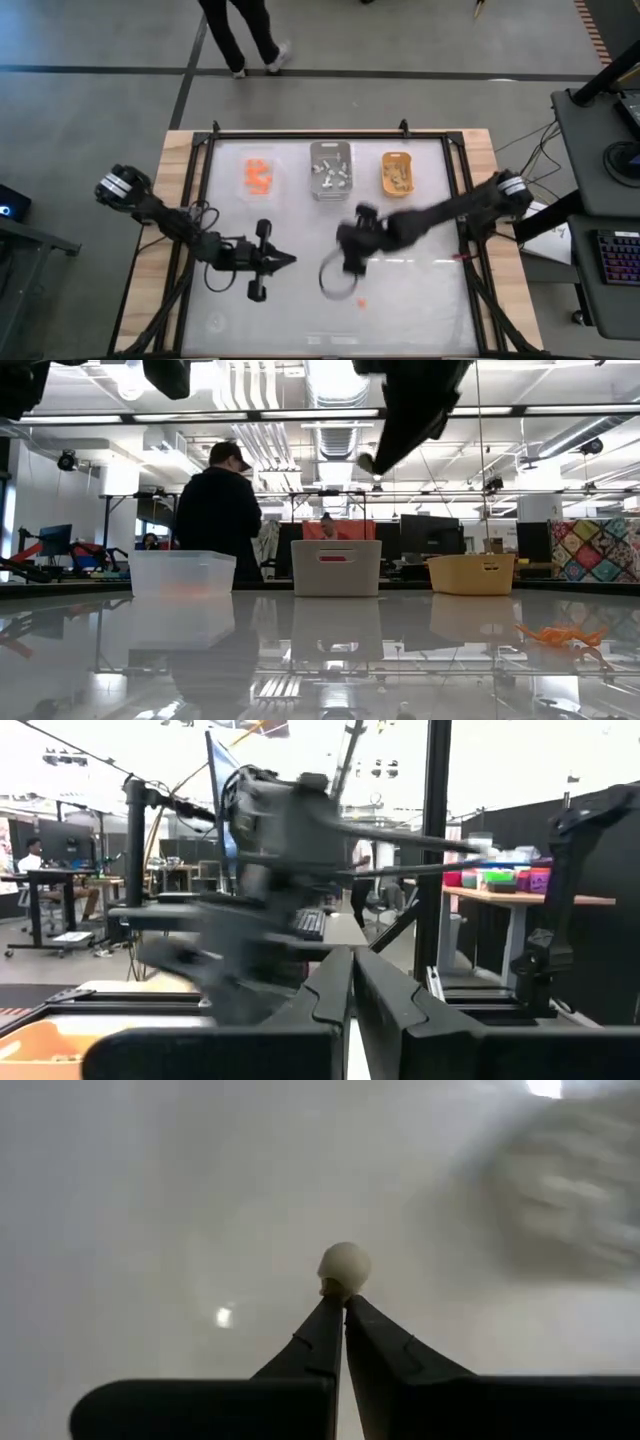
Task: Sort Halloween decoration
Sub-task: Put the cream white skull toy into the yellow bin, then put the orange spider toy into the transparent white bin
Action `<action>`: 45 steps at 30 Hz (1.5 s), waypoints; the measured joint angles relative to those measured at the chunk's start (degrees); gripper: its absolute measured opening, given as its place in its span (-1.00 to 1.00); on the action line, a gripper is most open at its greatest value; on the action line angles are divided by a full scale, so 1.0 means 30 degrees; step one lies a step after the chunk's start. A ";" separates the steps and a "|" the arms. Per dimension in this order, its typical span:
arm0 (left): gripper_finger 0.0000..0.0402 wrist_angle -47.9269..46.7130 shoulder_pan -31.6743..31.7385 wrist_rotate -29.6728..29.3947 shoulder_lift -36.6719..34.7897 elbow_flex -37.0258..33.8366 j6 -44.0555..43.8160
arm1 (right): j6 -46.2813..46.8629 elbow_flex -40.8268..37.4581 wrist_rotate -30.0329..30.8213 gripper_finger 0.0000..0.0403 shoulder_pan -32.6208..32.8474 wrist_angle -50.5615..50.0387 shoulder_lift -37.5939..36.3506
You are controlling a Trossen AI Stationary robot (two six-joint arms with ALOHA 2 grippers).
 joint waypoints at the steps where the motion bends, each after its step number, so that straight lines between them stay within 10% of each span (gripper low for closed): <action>1: -1.00 -0.0011 0.0000 0.0000 -0.0215 -0.0122 -0.0056 | 0.0234 0.0000 0.0442 -0.96 -0.0721 -0.0888 -0.0412; 9: -1.00 -0.0080 0.0000 0.0007 -0.0185 -0.0322 -0.0082 | 0.2769 -0.0608 0.1118 -0.96 -0.8906 -0.7868 -0.2375; 19: -1.00 -0.0332 0.0000 0.0036 0.0412 -0.0163 -0.0468 | 0.1538 -0.3802 -0.2047 -0.96 -1.6605 -0.5985 -0.2163; 35: -1.00 -0.1240 0.0000 0.0029 0.0412 -0.0185 -0.1267 | 0.1079 -0.4890 -0.3353 -0.43 -1.6523 -0.4083 -0.2582; 45: -1.00 -0.2067 0.0007 0.0036 0.0412 -0.0192 -0.1932 | 0.2080 -0.4562 -0.4887 -0.34 -1.0037 -0.4275 -0.6794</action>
